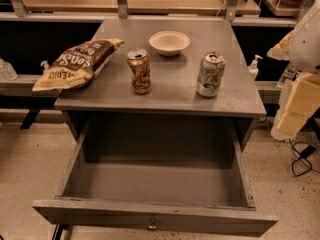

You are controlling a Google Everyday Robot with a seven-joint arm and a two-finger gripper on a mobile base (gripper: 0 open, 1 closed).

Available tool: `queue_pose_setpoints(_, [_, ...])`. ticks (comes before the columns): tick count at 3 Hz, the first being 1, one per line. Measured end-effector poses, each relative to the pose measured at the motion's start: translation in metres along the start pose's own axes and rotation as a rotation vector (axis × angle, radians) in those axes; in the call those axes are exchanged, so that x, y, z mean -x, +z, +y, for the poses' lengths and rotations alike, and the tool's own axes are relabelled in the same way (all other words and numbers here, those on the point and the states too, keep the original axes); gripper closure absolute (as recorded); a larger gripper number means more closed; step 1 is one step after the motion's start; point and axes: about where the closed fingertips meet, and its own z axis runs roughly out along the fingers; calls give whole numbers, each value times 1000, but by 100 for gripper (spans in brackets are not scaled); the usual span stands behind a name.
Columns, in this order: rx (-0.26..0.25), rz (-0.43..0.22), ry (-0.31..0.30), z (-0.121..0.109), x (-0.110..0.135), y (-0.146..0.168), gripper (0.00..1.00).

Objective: Place 7up can into top drawer

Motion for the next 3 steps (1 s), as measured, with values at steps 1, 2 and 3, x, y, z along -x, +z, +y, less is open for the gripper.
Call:
queue_pose_setpoints(1, [0,0,0,0,0,0,0])
queue_pose_setpoints(2, [-88,-39,33,-29,5,-3,0])
queue_pose_setpoints(3, [-282,-142,104,-120,23,-3,0])
